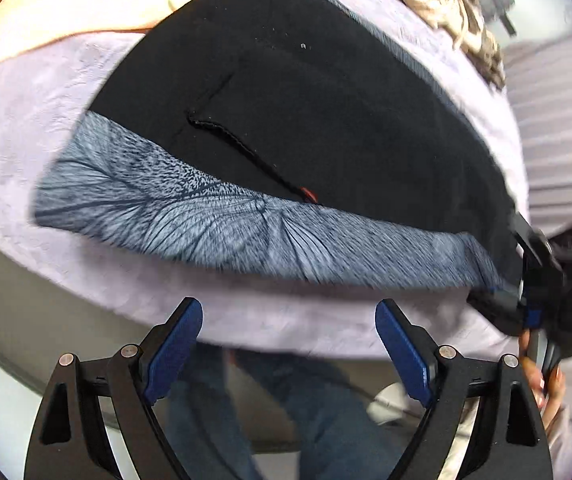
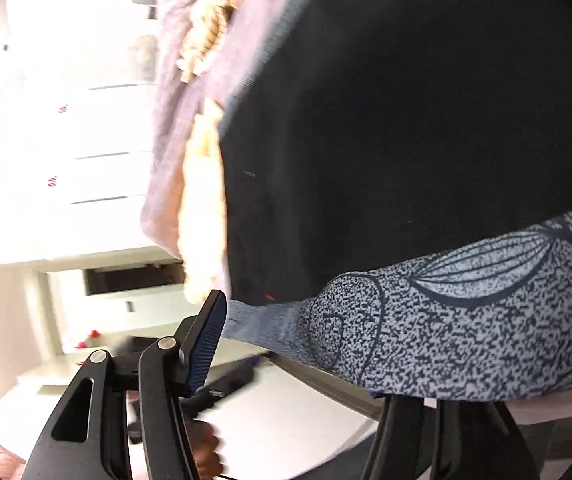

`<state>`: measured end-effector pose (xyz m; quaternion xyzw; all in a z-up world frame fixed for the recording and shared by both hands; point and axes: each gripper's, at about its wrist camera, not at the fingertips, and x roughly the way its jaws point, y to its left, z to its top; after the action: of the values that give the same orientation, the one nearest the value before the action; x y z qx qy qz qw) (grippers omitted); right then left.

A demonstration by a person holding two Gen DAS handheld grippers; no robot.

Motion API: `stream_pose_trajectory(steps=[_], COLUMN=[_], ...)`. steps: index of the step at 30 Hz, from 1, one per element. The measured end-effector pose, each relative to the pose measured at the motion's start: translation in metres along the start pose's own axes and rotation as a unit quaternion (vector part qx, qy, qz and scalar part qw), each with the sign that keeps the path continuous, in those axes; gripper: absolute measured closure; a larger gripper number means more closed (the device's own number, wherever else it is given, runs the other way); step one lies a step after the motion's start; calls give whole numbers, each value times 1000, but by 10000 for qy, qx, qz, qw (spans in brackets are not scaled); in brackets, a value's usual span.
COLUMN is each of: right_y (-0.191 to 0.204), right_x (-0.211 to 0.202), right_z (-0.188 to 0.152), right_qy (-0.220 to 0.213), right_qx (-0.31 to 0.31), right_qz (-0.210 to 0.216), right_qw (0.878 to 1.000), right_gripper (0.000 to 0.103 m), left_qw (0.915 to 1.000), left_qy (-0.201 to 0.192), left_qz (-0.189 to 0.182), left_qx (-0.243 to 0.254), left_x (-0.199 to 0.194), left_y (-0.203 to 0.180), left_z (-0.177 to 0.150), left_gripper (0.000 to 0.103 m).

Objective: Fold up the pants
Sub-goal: 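Grasp the trouser waistband with both grippers and lift it up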

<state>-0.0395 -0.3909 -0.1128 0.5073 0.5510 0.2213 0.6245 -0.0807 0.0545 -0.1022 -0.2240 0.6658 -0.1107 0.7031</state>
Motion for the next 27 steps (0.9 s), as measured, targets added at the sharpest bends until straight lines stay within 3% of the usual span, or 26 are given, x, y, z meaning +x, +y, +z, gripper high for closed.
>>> stream_pose_trajectory(steps=[3, 6, 8, 10, 13, 16, 17, 19, 21, 23, 27], right_y=[16, 18, 8, -12, -45, -86, -94, -120, -120, -94, -35], right_x=[-8, -6, -8, -17, -44, -89, -96, -108, -112, -118, -139], right_z=[5, 7, 2, -1, -5, -6, -6, -9, -8, 4, 55], right_qy=[-22, 90, 148, 80, -356, -1094, -1244, -1528, -1500, -1304, -1084], right_qx=[-157, -281, -225, -6, 456, 1152, 1374, 2048, 2085, 1462, 560], right_qz=[68, -116, -277, -509, -708, -468, -308, 234, 273, -133, -274], right_qw=[9999, 9995, 9993, 9987, 9958, 9862, 9822, 9665, 9661, 9805, 9922], right_gripper=[40, 40, 40, 40, 40, 41, 44, 97, 97, 97, 97], left_qw=[9984, 9968, 9968, 9972, 9988, 9994, 9993, 9991, 9988, 9982, 9956], left_qy=[-146, -368, -382, -291, -173, -26, -2, 37, -85, -337, -873], left_qz=[-335, -266, -203, -205, -63, 229, 303, 357, 413, 438, 317], left_qx=[-433, -654, -666, -654, -449, -247, -232, -224, -243, -227, -87], left_x=[7, 10, 11, 9, 13, 19, 20, 17, 7, -15, -45], left_y=[6, 10, 10, 12, 8, 10, 12, 13, 8, -2, -43], left_z=[21, 36, 41, 48, 55, 57, 57, 59, 60, 62, 95], left_gripper=[13, 14, 21, 22, 23, 53, 69, 77, 77, 77, 77])
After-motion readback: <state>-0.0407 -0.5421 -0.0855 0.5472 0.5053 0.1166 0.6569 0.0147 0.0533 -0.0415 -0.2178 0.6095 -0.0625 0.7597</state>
